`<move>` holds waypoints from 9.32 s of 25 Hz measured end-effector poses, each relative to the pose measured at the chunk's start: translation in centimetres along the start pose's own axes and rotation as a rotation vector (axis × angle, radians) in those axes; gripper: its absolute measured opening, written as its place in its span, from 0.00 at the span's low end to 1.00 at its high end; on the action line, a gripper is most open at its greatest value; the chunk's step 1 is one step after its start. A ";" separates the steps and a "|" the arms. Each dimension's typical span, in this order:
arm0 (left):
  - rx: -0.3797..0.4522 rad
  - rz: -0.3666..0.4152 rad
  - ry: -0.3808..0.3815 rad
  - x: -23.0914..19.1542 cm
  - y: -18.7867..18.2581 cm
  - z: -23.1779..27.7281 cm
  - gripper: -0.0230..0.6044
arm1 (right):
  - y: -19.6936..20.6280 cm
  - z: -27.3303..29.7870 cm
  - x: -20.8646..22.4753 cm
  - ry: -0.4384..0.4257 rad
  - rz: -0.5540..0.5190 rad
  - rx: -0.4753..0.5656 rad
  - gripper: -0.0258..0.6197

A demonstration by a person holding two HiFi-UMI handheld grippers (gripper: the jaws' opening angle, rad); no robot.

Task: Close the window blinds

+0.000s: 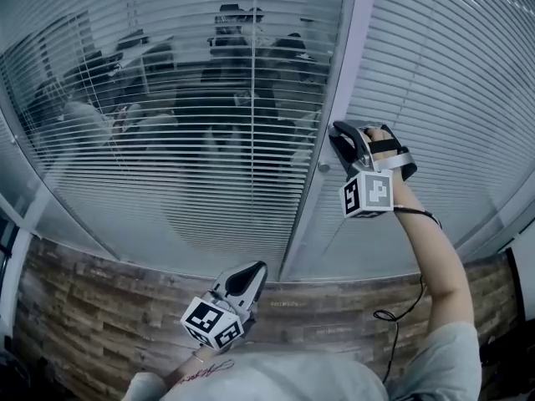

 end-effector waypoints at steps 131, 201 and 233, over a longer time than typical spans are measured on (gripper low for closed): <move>-0.045 -0.133 0.077 0.0 1.7 0.2 0.07 | 1.2 -0.4 0.4 0.375 1.262 0.156 0.25; -0.030 -0.154 0.088 -0.1 1.7 -0.4 0.07 | 1.4 -0.9 0.8 0.324 1.485 0.197 0.25; -0.044 -0.143 0.111 0.4 1.7 -0.1 0.07 | -0.2 -0.1 -0.3 0.098 0.029 -0.026 0.25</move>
Point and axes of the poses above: the fingertips, and each gripper's own axes: z forward along the fingers, x to its right, y out of its underside, the point moved 1 cm from there along -z, backward along the fingers, and after that the axes turned 4 degrees about -y, right-handed, at the moved point
